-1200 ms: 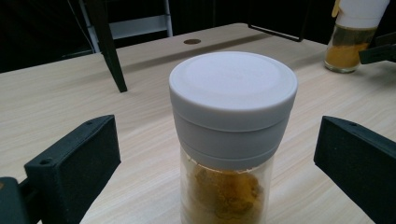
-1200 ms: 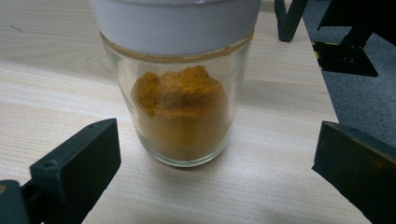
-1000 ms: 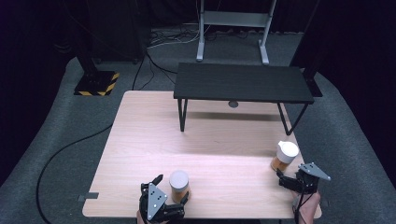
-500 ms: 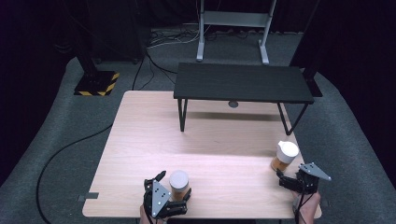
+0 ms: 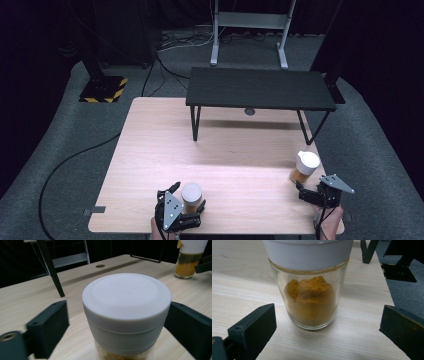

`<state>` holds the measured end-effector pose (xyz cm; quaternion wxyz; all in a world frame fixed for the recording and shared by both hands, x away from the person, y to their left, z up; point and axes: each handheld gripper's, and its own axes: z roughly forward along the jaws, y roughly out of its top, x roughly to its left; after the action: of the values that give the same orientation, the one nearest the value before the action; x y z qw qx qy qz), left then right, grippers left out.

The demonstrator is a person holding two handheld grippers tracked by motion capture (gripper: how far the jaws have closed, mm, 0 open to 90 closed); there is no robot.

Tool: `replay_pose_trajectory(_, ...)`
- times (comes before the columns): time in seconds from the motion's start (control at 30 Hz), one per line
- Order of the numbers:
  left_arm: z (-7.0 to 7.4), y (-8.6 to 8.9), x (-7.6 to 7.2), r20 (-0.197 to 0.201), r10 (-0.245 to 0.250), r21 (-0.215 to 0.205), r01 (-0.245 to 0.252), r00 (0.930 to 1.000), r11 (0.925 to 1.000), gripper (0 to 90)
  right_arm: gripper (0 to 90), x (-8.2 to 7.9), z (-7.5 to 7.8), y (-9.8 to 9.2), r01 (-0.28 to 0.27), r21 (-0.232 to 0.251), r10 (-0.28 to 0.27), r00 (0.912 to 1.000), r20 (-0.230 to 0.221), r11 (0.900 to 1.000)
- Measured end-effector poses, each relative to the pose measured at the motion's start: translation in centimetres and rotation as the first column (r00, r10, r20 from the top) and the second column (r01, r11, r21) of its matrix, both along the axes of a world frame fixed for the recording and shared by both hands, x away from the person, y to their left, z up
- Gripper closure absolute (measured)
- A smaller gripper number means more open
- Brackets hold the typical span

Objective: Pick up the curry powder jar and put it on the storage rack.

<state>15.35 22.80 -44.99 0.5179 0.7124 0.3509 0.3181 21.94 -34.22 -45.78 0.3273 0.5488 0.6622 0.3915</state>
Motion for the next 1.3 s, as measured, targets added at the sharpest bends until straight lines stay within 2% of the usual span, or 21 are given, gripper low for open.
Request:
replay_pose_trajectory(0.07,-0.1,0.4,0.2,-0.010,-0.030,-0.009,0.030,0.9995,0.9995,14.8,0.0,0.0,0.0,0.0,-0.001,0.000,0.001,1.0000,-0.001,1.000)
replay_pose_trajectory(0.1,-0.1,0.4,0.2,-0.010,-0.030,-0.009,0.030,0.9995,0.9995,18.5,0.0,0.0,0.0,0.0,-0.001,0.000,0.001,1.0000,-0.001,1.000)
replay_pose_trajectory(0.13,-0.2,0.4,0.3,-0.013,-0.037,-0.012,0.037,0.9992,0.9993,18.5,0.0,0.0,0.0,0.0,-0.002,-0.001,0.002,1.0000,-0.001,1.000)
replay_pose_trajectory(0.23,-0.4,0.3,0.4,-0.013,-0.040,-0.020,0.039,0.9991,0.9990,27.6,0.0,0.0,0.0,-0.1,-0.004,0.000,0.004,1.0000,-0.001,1.000)
replay_pose_trajectory(0.4,-0.6,0.4,0.4,-0.012,-0.032,-0.034,0.031,0.9994,0.9989,32.8,0.0,0.0,0.0,-0.1,-0.004,-0.001,0.004,1.0000,-0.001,1.000)
replay_pose_trajectory(0.67,-0.7,0.9,0.7,-0.008,-0.052,-0.040,0.052,0.9986,0.9979,33.2,0.0,0.1,0.1,0.0,-0.007,-0.006,0.007,1.0000,-0.005,1.000)
replay_pose_trajectory(0.97,-0.3,1.0,0.8,-0.013,-0.065,-0.022,0.065,0.9978,0.9976,33.3,0.0,0.1,0.0,0.0,-0.009,-0.006,0.009,1.0000,-0.002,1.000)
replay_pose_trajectory(1.3,1.0,1.3,1.0,0.006,-0.068,-0.016,0.068,0.9977,0.9976,33.3,0.0,0.1,0.0,-0.1,-0.014,-0.004,0.014,0.9999,-0.003,1.000)
